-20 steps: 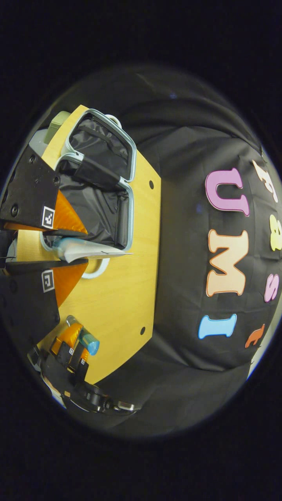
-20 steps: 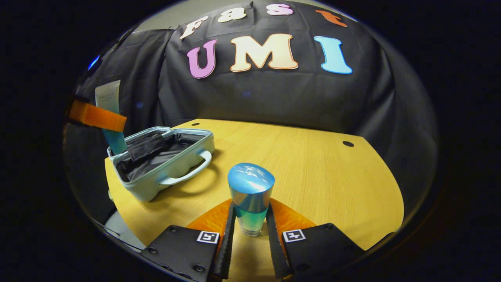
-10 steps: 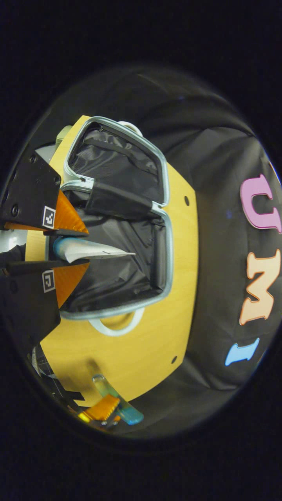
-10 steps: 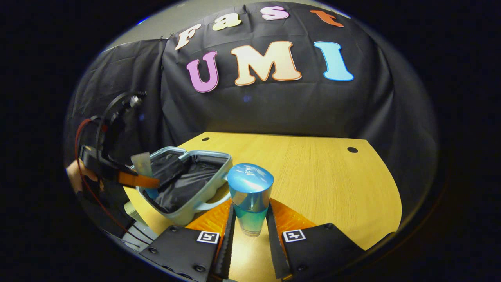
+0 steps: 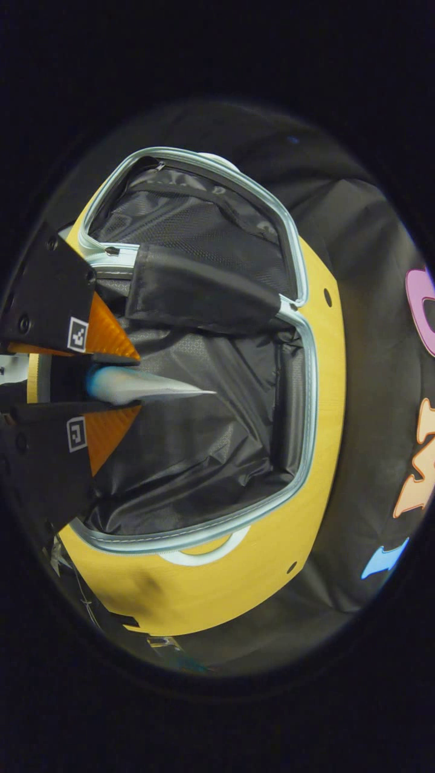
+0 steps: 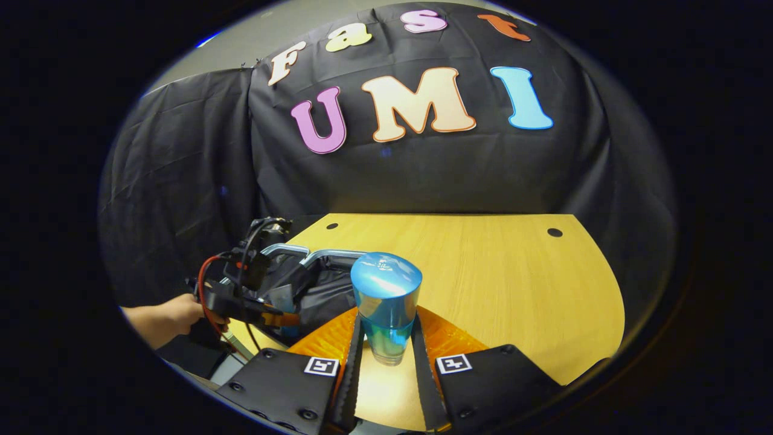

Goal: First open the suitcase, pack the skin care products into it, and then close the suitcase.

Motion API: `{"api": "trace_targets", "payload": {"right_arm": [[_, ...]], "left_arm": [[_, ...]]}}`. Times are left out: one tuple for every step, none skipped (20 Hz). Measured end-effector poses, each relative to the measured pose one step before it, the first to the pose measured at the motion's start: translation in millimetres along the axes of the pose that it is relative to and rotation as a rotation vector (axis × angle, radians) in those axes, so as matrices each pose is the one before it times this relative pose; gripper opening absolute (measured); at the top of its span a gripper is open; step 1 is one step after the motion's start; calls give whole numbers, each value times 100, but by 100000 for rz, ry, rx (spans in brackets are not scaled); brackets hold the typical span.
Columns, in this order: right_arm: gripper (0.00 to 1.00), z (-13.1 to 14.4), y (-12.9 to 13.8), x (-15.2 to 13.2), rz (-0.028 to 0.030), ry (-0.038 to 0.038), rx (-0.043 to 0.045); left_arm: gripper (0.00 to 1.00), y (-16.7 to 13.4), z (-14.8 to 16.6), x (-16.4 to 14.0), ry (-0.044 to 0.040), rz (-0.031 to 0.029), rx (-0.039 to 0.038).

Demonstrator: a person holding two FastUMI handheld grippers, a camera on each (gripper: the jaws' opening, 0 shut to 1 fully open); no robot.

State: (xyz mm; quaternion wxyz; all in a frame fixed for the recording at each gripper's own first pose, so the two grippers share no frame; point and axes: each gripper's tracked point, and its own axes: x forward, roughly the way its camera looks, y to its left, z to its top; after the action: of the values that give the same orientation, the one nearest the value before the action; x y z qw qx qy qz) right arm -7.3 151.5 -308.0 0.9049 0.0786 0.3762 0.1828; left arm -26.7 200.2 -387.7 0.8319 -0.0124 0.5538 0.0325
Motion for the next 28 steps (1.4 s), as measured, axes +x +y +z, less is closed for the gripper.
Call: {"api": "trace_targets", "payload": {"right_arm": [[44, 14, 687, 125, 774, 789, 698], [44, 89, 650, 172, 914, 648, 545], [42, 98, 630, 246, 846, 462, 215], [44, 156, 567, 285, 562, 482, -160], [46, 111, 536, 260, 523, 177, -359], [44, 244, 580, 317, 659, 219, -451], [42, -39, 492, 315, 642, 453, -238], [44, 197, 562, 347, 762, 437, 14], [44, 67, 584, 386, 719, 579, 3], [44, 88, 513, 446, 706, 452, -123], [42, -37, 580, 553, 725, 651, -87], [42, -18, 553, 697, 793, 984, -143], [42, -280, 487, 627, 735, 1018, 24], [42, -95, 554, 716, 929, 1049, 37], [42, -294, 596, 630, 1031, 1182, 170], [42, -442, 549, 803, 882, 1340, 304], [42, -586, 492, 866, 761, 1758, 542], [42, -659, 402, 976, 597, 1878, 960], [44, -793, 293, 1253, 607, 2338, 1156], [43, -995, 167, 1138, 345, 2671, 1194], [44, -1264, 159, 1048, -144, 3039, 1248], [44, -1193, 174, 1092, 12, 2859, 1009], [44, -1137, 211, 979, -165, 3050, 1134], [43, -1062, 137, 1019, -129, 3147, 1142], [44, -974, 211, 764, -123, 3391, 2042], [44, -692, 202, 835, 16, 2609, 2269], [44, -513, 148, 509, -275, 1934, 2181], [44, -360, 153, 424, 204, 2022, 2124]], "left_arm": [[24, -54, -77, 222, 1500, -656, 300], [24, 9, 256, 94, -411, -455, 775], [24, -58, 347, 398, -340, -748, 994], [24, -21, -249, 532, 1574, -982, 219], [24, -137, -278, 549, 1631, -1122, -302], [24, -103, -184, 470, 843, -995, -88], [26, -61, 181, 288, -679, -678, -108], [35, -429, 356, -152, -1387, -2460, -8], [57, -316, 995, -469, -3486, -1367, 593], [78, -55, 990, -542, -3317, -257, 1171], [100, -212, 735, -627, -3510, -2054, 678], [97, -277, 1258, -518, -4367, -1455, -94], [98, -220, 1191, -576, -4106, -1395, -825], [95, 134, 1205, -740, -4251, -346, -994], [95, 308, 1025, -760, -3474, -132, -841], [95, 384, 1152, -580, -3983, -40, -668], [95, 388, 862, -471, -2782, -562, -112], [95, 728, 551, -676, -2021, 649, 396], [95, 1016, 516, -561, -1790, 1347, 845], [95, 1046, 438, -566, -1506, 1613, 538], [95, 1049, 255, -511, -889, 1178, -13], [95, 1203, 37, -557, -913, 1282, -548], [95, 1335, -15, -564, -146, 1773, -535], [95, 1435, 43, -361, -669, 1753, -366], [95, 1389, -145, -228, 275, 1902, -735], [95, 1268, -52, -119, 244, 1366, -921], [95, 1395, -99, -392, 197, 1635, -1284], [95, 1461, -156, -316, 565, 1501, -1159]]}}
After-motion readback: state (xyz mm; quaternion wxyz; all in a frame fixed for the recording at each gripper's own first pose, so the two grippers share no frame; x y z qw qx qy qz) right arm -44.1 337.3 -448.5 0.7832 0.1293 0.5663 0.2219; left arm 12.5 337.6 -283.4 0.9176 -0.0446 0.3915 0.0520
